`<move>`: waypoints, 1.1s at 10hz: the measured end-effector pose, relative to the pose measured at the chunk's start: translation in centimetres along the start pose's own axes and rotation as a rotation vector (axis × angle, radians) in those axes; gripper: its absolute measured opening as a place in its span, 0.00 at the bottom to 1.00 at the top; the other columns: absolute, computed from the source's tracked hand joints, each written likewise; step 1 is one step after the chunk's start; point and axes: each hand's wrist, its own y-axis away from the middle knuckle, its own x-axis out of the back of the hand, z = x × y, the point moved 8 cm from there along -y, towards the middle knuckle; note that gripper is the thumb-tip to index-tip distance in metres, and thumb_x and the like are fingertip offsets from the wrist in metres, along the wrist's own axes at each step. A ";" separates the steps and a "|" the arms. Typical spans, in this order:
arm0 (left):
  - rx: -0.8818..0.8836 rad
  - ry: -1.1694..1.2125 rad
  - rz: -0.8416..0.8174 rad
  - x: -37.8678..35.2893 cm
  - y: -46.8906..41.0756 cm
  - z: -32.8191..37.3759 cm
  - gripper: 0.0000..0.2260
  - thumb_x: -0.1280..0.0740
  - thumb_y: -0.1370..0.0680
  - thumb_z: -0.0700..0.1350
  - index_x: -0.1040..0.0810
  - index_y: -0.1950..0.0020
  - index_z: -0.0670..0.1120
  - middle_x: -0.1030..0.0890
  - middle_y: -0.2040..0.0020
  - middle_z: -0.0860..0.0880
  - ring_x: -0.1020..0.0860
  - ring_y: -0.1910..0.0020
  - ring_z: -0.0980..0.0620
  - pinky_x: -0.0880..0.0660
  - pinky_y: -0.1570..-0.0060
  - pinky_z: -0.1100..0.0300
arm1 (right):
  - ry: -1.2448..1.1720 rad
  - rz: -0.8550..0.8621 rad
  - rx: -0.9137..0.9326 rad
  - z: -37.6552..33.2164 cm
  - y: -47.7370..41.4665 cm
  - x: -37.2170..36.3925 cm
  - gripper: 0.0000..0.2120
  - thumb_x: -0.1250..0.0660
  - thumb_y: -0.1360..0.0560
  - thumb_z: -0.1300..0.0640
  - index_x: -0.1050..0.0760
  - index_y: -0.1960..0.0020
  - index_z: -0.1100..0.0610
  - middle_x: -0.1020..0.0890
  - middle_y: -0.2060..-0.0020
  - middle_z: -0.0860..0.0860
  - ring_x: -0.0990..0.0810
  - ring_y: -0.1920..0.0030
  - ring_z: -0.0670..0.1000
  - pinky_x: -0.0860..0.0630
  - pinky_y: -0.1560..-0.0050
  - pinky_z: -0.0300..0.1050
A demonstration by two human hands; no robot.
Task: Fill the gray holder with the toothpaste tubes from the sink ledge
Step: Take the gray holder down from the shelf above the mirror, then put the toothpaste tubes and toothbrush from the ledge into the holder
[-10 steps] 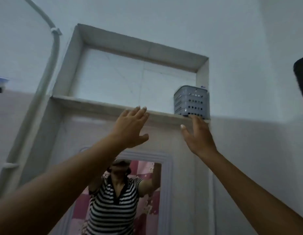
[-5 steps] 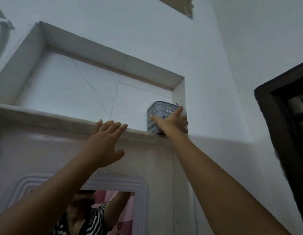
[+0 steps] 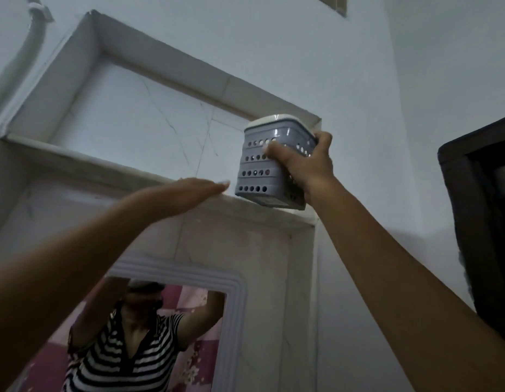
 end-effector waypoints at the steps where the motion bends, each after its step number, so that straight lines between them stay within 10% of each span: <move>1: 0.002 0.394 -0.027 -0.4 3.7 1.2 0.31 0.53 0.25 0.70 0.26 0.33 0.54 0.22 0.34 0.50 0.25 0.34 0.52 0.41 0.26 0.40 | -0.126 -0.100 0.011 -0.3 6.0 0.9 0.41 0.17 0.41 0.42 0.38 0.37 0.42 0.23 0.37 0.52 0.16 0.43 0.56 0.13 0.55 0.54; 3: 0.212 0.782 0.075 -8.3 15.0 -0.9 0.25 0.41 0.33 0.72 0.13 0.59 0.57 0.12 0.61 0.53 0.14 0.61 0.57 0.20 0.62 0.62 | -0.235 -0.305 0.025 6.6 22.1 -0.8 0.39 0.17 0.43 0.56 0.38 0.41 0.51 0.22 0.48 0.44 0.16 0.51 0.36 0.16 0.54 0.38; 5: 0.479 0.809 0.044 -19.0 29.3 -9.7 0.12 0.38 0.21 0.51 0.15 0.57 0.60 0.13 0.60 0.60 0.17 0.59 0.64 0.20 0.58 0.65 | -0.278 -0.430 -0.226 20.0 38.4 -3.0 0.42 0.15 0.44 0.61 0.40 0.42 0.58 0.19 0.51 0.31 0.18 0.51 0.33 0.18 0.55 0.33; 7: 0.782 0.629 -0.100 -23.6 44.8 -20.2 0.12 0.33 0.23 0.50 0.18 0.43 0.47 0.13 0.49 0.47 0.16 0.50 0.49 0.21 0.52 0.59 | -0.023 -0.350 -0.401 32.9 54.1 -0.7 0.41 0.14 0.46 0.54 0.38 0.45 0.42 0.25 0.44 0.61 0.18 0.45 0.62 0.18 0.47 0.58; 8: 0.993 0.516 -0.043 -24.3 53.1 -24.3 0.11 0.30 0.28 0.53 0.17 0.48 0.51 0.13 0.55 0.52 0.15 0.54 0.52 0.22 0.61 0.70 | 0.077 -0.385 -0.564 37.7 62.3 0.5 0.50 0.12 0.47 0.73 0.38 0.42 0.42 0.27 0.45 0.58 0.18 0.44 0.53 0.17 0.45 0.46; 9: 1.143 0.348 -0.135 -25.5 59.7 -27.1 0.07 0.30 0.24 0.40 0.17 0.53 0.53 0.14 0.59 0.50 0.16 0.54 0.47 0.23 0.64 0.71 | 0.109 -0.451 -0.760 40.0 69.3 0.4 0.48 0.11 0.47 0.70 0.36 0.38 0.56 0.25 0.46 0.54 0.17 0.48 0.46 0.23 0.52 0.21; 10: 1.103 0.112 -0.375 -27.8 63.5 -28.7 0.04 0.28 0.26 0.47 0.18 0.54 0.57 0.15 0.57 0.54 0.16 0.56 0.52 0.19 0.53 0.56 | 0.183 -0.453 -0.977 41.3 74.0 0.1 0.46 0.23 0.59 0.24 0.37 0.48 0.35 0.23 0.55 0.51 0.18 0.52 0.42 0.28 0.52 0.17; 11: 1.008 0.021 -0.345 -30.4 62.0 -30.3 0.06 0.29 0.26 0.51 0.21 0.51 0.60 0.17 0.49 0.58 0.19 0.53 0.59 0.21 0.53 0.59 | 0.239 -0.437 -0.969 41.8 75.7 -0.3 0.45 0.22 0.59 0.24 0.37 0.47 0.32 0.22 0.52 0.53 0.18 0.50 0.45 0.27 0.50 0.19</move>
